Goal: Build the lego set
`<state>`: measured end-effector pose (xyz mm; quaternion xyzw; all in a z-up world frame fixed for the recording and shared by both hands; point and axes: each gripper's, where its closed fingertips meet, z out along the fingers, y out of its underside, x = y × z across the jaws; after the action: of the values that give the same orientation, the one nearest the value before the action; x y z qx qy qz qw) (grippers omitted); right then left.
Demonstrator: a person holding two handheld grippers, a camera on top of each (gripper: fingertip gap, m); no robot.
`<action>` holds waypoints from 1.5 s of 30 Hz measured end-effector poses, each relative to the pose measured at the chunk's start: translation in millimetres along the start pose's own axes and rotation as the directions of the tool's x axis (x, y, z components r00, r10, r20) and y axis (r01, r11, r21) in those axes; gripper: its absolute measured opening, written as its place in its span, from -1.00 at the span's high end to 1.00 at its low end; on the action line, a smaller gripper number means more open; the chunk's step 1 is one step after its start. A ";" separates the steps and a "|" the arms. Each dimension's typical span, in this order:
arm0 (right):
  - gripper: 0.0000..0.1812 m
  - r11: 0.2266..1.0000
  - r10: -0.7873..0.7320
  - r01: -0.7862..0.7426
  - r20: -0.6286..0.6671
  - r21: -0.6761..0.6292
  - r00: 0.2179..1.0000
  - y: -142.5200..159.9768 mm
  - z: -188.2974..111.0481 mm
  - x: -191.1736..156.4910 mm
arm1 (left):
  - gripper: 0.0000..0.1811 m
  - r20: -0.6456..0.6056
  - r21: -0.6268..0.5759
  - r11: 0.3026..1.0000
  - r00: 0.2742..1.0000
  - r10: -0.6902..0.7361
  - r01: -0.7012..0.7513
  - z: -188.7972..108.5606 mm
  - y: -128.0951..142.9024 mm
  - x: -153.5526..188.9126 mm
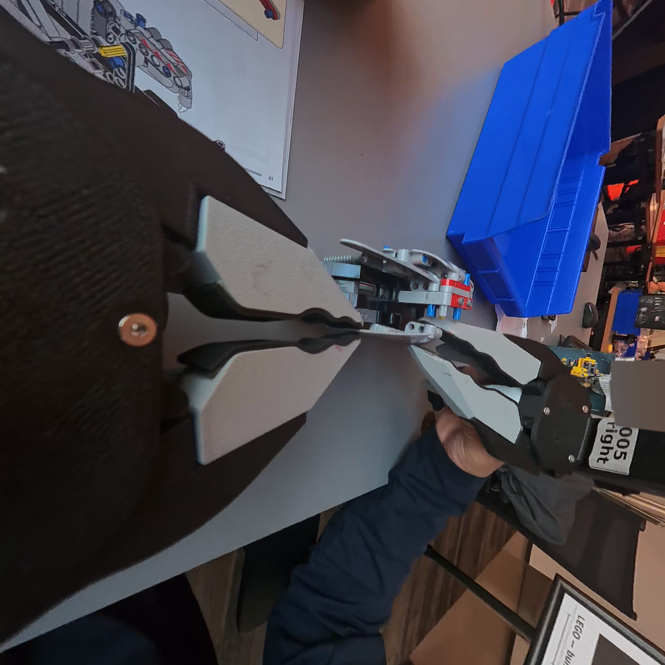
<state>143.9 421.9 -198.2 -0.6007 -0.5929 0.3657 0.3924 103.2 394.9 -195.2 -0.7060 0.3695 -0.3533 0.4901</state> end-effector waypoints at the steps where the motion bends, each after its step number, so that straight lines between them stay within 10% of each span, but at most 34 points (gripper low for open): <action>1: 0.85 1.000 0.004 -0.004 0.006 0.003 1.000 -0.2 -0.4 -0.7 | 1.00 -0.002 0.005 1.000 1.000 -0.008 0.008 -0.4 -0.6 -0.9; 45: 0.92 1.000 -0.013 0.012 0.019 0.007 1.000 2.9 -3.9 -2.5 | 1.00 -0.095 0.052 0.997 0.993 0.066 -0.061 -1.0 -8.1 4.2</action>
<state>148.5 419.3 -199.2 -0.5923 -0.5990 0.3707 0.3911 105.7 392.8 -186.6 -0.6638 0.4060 -0.3803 0.4999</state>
